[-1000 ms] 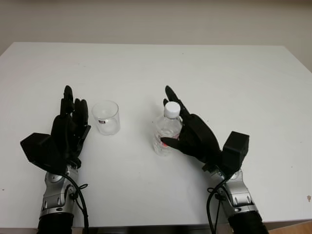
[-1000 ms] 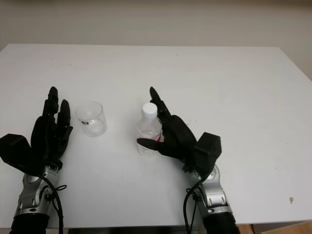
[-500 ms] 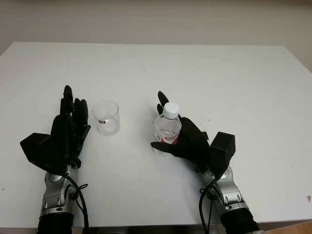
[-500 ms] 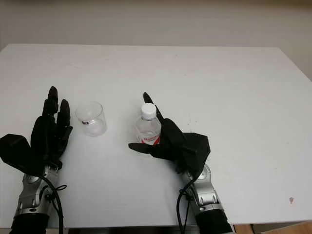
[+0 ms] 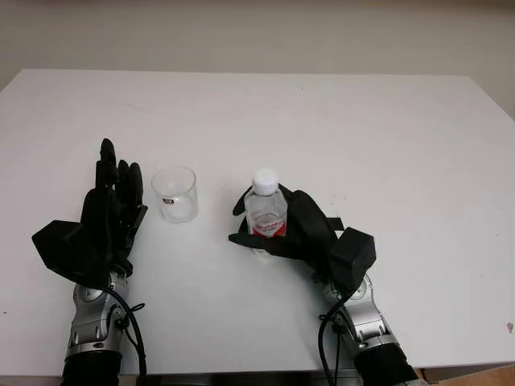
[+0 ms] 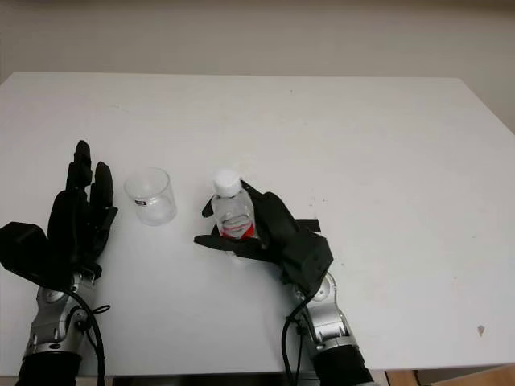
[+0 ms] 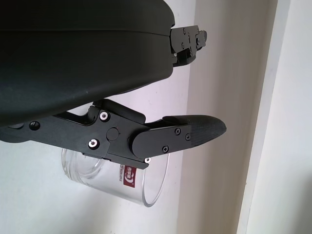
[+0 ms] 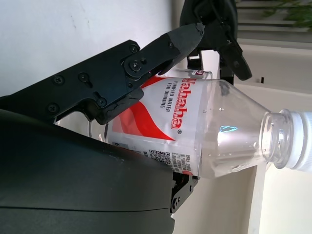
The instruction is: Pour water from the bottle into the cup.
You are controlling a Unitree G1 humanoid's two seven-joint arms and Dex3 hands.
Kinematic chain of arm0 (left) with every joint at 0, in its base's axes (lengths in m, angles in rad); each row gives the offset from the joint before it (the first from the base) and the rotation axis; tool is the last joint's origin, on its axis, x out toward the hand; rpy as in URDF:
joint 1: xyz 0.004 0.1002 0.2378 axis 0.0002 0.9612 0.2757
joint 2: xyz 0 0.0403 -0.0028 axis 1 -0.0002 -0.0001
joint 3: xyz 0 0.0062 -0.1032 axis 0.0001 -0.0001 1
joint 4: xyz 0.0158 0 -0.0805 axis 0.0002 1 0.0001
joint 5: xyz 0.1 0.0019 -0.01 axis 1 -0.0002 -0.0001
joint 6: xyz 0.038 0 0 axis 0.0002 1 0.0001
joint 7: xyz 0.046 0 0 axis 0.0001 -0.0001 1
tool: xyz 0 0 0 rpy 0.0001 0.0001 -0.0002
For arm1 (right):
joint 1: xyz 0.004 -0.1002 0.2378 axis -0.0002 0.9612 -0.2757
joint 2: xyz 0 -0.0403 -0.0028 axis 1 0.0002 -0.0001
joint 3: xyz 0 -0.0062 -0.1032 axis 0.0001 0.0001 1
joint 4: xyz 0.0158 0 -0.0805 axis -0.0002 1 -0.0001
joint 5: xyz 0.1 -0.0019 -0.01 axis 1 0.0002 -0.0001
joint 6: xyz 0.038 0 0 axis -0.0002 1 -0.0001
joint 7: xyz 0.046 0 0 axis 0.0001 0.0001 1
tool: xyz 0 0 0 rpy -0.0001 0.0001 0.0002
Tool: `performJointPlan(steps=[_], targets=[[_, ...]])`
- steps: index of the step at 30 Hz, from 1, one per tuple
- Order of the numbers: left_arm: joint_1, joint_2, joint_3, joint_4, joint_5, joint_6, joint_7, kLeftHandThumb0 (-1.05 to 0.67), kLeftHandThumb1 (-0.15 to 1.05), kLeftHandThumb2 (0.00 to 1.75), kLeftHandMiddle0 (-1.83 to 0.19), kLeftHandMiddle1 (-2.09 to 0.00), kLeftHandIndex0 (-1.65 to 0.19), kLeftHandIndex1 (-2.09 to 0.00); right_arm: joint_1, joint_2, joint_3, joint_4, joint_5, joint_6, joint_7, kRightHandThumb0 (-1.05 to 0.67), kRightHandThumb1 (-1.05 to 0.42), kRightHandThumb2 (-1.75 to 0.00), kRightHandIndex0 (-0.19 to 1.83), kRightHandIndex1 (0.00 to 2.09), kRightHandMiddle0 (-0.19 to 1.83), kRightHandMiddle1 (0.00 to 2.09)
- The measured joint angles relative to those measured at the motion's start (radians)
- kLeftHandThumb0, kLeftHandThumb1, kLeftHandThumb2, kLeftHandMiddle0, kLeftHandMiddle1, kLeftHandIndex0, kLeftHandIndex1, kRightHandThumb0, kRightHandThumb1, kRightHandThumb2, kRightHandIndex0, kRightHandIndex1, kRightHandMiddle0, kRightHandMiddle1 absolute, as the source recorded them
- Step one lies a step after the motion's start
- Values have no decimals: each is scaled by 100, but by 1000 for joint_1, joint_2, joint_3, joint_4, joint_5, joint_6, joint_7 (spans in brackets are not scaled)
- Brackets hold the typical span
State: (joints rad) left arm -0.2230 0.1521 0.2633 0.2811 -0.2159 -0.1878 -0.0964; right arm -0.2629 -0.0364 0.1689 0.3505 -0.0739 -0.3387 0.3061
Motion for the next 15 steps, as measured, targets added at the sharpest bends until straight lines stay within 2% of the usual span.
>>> performJointPlan(steps=[3, 15], targets=[[-1, 0, 3, 3, -3, -4, 3, -62, 105, 51, 11, -6, 11, -6, -1, -6, 8, -3, -6, 0, 3, -36, -105, -17, 183, 209, 182, 209], [-15, 0, 5, 16, -7, -8, 6, -59, 105, 53, 10, -6, 10, -6, -13, -8, 14, 8, -7, 0, -20, -32, -105, -34, 183, 209, 183, 209]])
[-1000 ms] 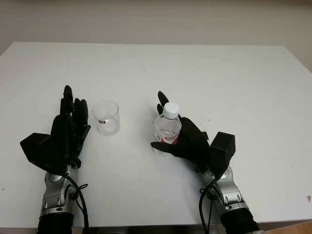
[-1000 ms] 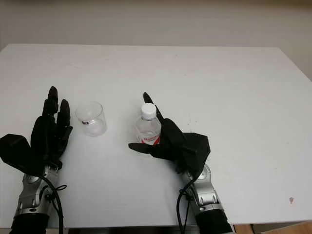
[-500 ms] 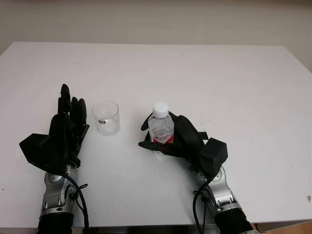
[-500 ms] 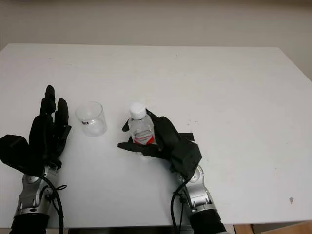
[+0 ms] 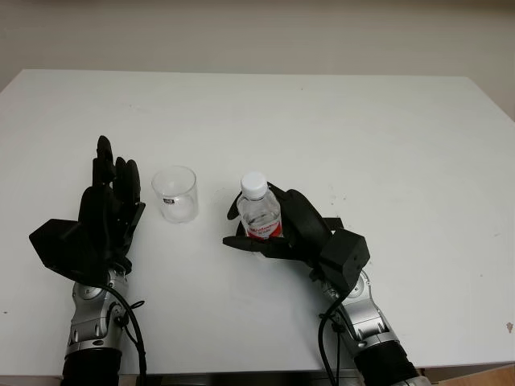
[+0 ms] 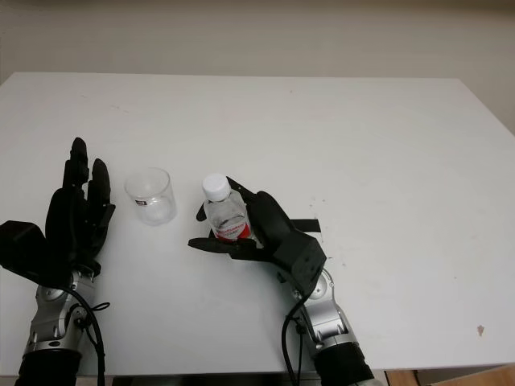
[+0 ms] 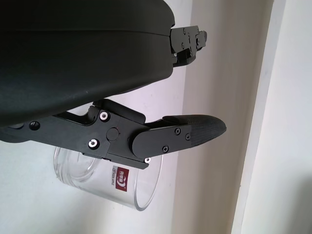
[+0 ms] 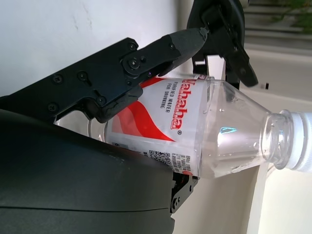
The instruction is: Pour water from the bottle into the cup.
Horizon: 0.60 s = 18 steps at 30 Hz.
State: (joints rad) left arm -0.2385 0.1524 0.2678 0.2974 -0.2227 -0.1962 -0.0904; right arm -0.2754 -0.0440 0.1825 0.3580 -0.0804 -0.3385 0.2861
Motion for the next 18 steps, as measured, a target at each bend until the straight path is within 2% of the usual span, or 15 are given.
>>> performJointPlan(steps=[6, 10, 13, 18], targets=[[-2, 8, 1, 10, 5, -9, 1, -59, 105, 53, 11, -5, 10, -6, -123, 15, -43, 128, -42, 13, -150, -30, -105, -48, 183, 209, 183, 209], [-3, 9, 1, 11, 3, -11, 1, -59, 105, 52, 11, -5, 10, -6, -285, 8, -55, 270, -99, -20, -245, -28, -105, -53, 183, 209, 182, 209], [-3, 9, 1, 11, 0, -11, 1, -60, 105, 51, 10, -6, 10, -6, -415, -5, -62, 385, -123, -50, -279, -28, -105, -46, 183, 209, 171, 209], [-3, 9, 3, 10, -4, -10, 0, -60, 105, 50, 11, -5, 11, -5, -544, -31, -54, 561, -178, -110, -331, -32, -105, -30, 155, 209, 130, 209]])
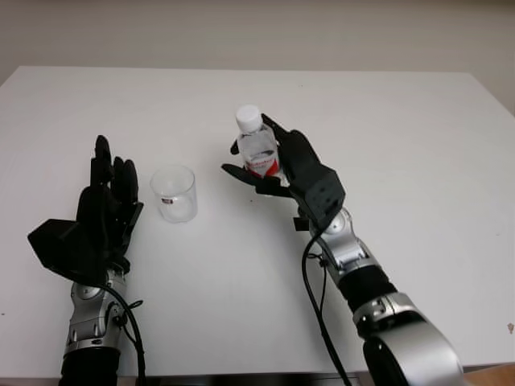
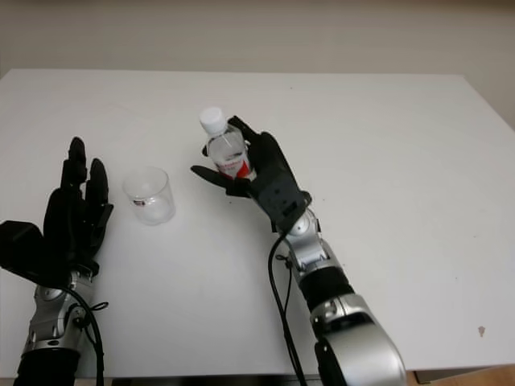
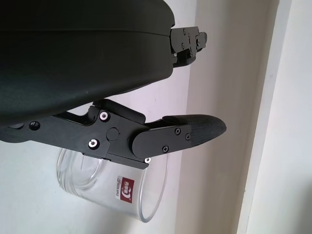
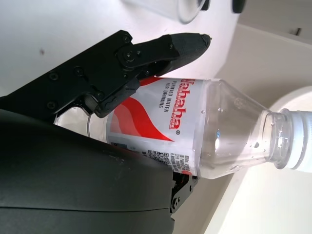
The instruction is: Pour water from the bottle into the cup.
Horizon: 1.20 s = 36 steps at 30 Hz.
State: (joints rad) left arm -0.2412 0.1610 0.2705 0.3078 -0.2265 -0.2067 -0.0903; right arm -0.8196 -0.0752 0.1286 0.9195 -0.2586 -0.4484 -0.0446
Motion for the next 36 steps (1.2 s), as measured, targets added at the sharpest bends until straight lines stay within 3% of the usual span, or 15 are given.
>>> performJointPlan(steps=[7, 17, 28, 36], targets=[[3, 0, -1, -2, -3, 6, 0, -60, 105, 52, 10, -5, 10, -6, -135, -34, 98, 199, -151, -38, -87, -39, -105, -25, 139, 209, 114, 209], [5, 0, -3, -2, -3, 5, -5, -60, 105, 52, 11, -5, 10, -5, -249, -67, 245, 326, -344, -45, -244, -40, -105, -22, 132, 209, 100, 209], [6, 0, -4, 1, 4, 5, -4, -63, 105, 50, 10, -6, 10, -6, -344, -87, 313, 360, -412, -7, -292, -43, -105, -16, 117, 209, 91, 209], [2, 0, -8, 16, 30, -3, 11, -64, 105, 49, 7, -6, 6, -7, -399, -72, 367, 375, -467, 71, -382, -42, -105, -23, 122, 209, 92, 209]])
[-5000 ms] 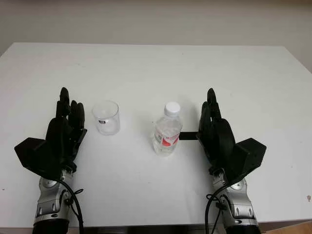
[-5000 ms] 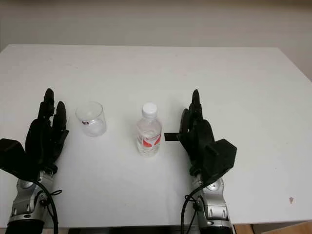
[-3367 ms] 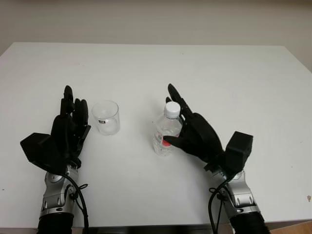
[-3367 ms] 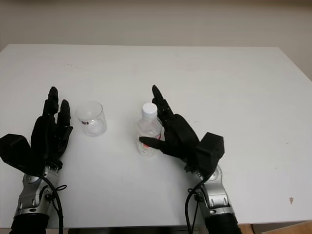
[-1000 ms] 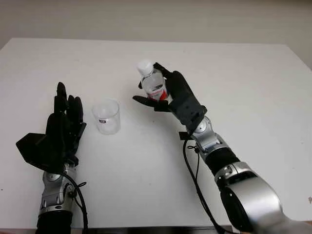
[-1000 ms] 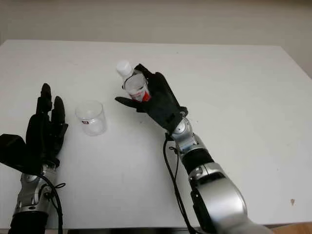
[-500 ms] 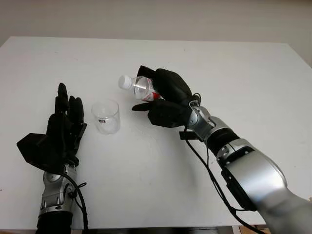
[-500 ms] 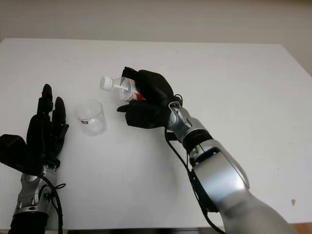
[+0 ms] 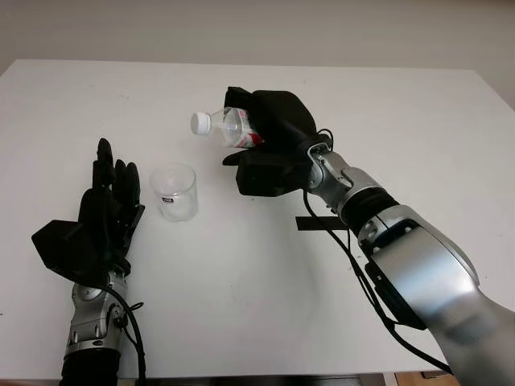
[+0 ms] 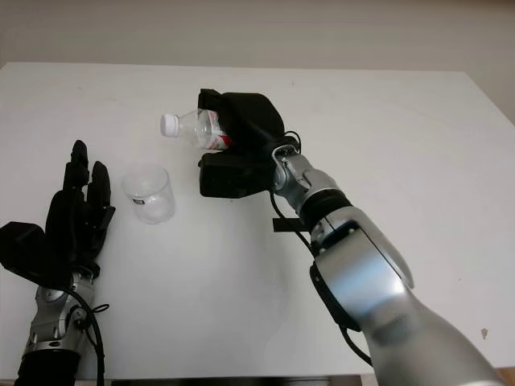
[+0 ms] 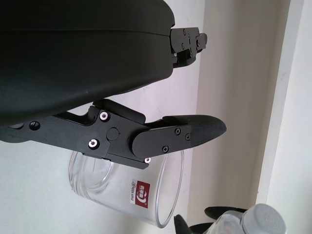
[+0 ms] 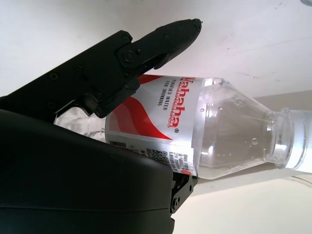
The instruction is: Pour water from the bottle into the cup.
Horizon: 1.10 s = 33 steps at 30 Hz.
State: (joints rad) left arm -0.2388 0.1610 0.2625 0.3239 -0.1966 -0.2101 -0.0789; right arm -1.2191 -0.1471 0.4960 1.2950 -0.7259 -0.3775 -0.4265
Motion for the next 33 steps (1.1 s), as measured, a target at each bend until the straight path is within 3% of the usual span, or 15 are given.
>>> performJointPlan(steps=[7, 13, 25, 33], targets=[[-5, -2, -1, 5, 0, -1, 3, -64, 105, 49, 8, -5, 7, -6, -25, 49, 22, 18, -15, 64, -8, -40, -105, -23, 123, 209, 86, 209], [-11, -9, -1, 12, 0, -10, 6, -63, 105, 50, 8, -5, 8, -6, -42, 70, 63, 23, -49, 93, -21, -41, -105, -23, 120, 209, 68, 209], [-14, -22, -7, 22, 1, -33, 11, -62, 105, 53, 8, -6, 8, -5, -52, 67, 244, 33, -241, 115, -247, -41, -105, -21, 128, 209, 67, 209], [-15, -24, -10, 23, 2, -34, 21, -62, 105, 53, 9, -5, 9, -5, -74, 46, 313, 42, -302, 99, -316, -47, -104, -7, 122, 209, 58, 209]])
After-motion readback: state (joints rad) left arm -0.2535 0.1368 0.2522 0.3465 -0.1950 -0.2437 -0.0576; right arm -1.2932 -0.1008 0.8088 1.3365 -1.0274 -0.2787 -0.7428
